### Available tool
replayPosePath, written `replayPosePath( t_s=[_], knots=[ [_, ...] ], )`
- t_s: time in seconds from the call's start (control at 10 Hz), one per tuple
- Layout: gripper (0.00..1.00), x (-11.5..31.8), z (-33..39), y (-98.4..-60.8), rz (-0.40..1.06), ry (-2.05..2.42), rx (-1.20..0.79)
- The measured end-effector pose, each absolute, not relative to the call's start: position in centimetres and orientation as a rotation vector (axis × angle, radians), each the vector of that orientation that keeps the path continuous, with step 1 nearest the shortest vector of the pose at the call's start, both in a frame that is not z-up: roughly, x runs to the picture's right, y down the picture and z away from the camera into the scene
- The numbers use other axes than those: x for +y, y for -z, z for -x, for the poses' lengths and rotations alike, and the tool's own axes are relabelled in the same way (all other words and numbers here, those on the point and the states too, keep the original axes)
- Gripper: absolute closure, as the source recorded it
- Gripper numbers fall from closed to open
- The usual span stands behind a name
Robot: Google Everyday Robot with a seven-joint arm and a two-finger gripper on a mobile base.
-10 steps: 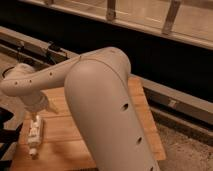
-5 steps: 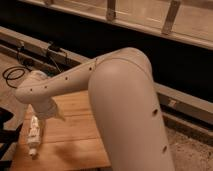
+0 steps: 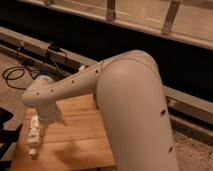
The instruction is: Place the bottle in the ceramic bowl
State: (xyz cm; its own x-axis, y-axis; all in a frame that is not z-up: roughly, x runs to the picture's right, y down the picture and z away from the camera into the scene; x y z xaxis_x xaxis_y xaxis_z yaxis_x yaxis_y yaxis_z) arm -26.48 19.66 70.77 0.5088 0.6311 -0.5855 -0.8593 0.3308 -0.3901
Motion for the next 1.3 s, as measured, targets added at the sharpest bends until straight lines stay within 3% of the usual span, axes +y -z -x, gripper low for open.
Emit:
replayPosePath(
  t_s=[0.6,1.3],
  knots=[
    [0.35,23.2,35.7,-71.0,0.782,-0.818,0.363],
    [0.35,24.1,38.2,-71.6,0.758,-0.881,0.289]
  ],
)
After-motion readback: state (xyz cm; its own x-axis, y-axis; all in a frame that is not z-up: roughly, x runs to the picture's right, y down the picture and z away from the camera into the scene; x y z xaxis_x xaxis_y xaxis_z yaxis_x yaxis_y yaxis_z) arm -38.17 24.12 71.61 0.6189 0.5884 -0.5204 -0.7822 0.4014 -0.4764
